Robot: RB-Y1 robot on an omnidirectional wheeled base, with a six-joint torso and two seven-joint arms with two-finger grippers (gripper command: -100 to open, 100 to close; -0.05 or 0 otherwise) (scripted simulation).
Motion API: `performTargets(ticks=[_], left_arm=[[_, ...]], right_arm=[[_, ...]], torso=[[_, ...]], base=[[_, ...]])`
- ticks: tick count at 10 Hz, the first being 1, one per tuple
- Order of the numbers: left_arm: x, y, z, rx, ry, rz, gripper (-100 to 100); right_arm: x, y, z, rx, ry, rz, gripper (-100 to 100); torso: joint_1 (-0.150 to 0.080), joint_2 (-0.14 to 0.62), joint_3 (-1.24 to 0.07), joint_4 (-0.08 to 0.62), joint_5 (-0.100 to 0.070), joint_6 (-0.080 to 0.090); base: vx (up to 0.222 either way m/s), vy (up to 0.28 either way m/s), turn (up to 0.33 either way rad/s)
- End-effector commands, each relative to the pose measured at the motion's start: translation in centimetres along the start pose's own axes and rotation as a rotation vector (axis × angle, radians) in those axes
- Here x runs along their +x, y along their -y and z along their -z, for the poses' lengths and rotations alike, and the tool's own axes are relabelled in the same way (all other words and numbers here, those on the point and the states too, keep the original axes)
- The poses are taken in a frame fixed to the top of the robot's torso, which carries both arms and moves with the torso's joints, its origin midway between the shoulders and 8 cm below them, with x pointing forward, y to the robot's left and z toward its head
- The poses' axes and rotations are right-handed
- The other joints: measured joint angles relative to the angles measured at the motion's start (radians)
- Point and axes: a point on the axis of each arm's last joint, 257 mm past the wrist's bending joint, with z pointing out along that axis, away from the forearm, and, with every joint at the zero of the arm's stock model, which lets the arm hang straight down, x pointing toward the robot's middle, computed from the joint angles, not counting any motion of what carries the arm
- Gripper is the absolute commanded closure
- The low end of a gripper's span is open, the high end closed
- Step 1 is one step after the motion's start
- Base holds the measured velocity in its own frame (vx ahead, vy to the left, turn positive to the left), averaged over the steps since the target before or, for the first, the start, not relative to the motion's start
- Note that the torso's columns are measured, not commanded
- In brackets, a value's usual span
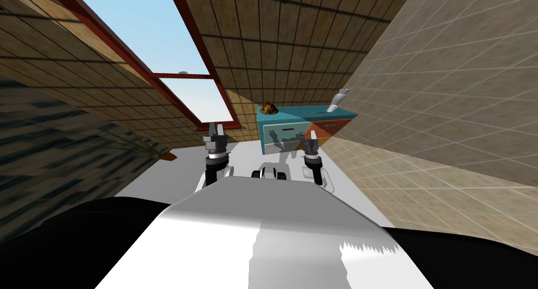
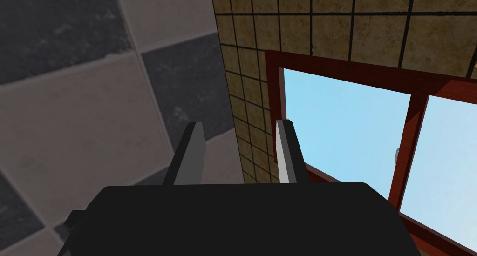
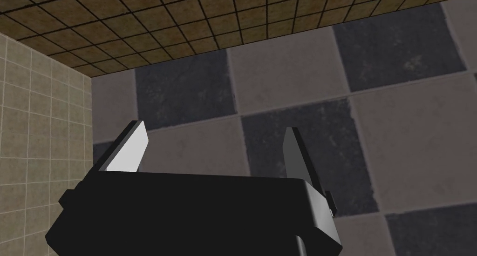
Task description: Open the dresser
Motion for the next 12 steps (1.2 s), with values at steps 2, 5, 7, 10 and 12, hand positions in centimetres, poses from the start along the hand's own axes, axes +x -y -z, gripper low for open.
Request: performTargets(ticks=[2, 5, 7, 10, 12], left_arm=[[0.0, 0.0, 0.0, 0.000, 0.000, 0.000, 0], [0.0, 0.0, 0.0, 0.000, 0.000, 0.000, 0], [0.0, 0.0, 0.0, 0.000, 0.000, 0.000, 0], [0.0, 0.0, 0.0, 0.000, 0.000, 0.000, 0], [0.0, 0.0, 0.0, 0.000, 0.000, 0.000, 0]], right_arm=[[1.3, 0.7, 0.2, 0.001, -0.025, 0.113, -100], [2.4, 1.3, 0.4, 0.002, -0.048, 0.202, -100], [3.7, 2.0, 0.7, 0.003, -0.073, 0.266, -100], [5.0, 2.7, 1.0, 0.003, -0.101, 0.351, -100], [5.0, 2.7, 1.0, 0.000, -0.101, 0.394, -100]], torso=[[0.001, 0.000, 0.000, 0.000, 0.000, 0.000], [0.000, 0.000, 0.000, 0.000, 0.000, 0.000], [0.000, 0.001, 0.001, 0.000, 0.000, 0.000], [0.000, 0.001, 0.001, 0.000, 0.000, 0.000], [0.000, 0.000, 0.000, 0.000, 0.000, 0.000]], base=[[0.053, 0.024, -0.010], [0.044, 0.014, -0.005], [0.041, 0.019, -0.007], [0.045, 0.017, -0.005], [0.042, 0.012, -0.004]])
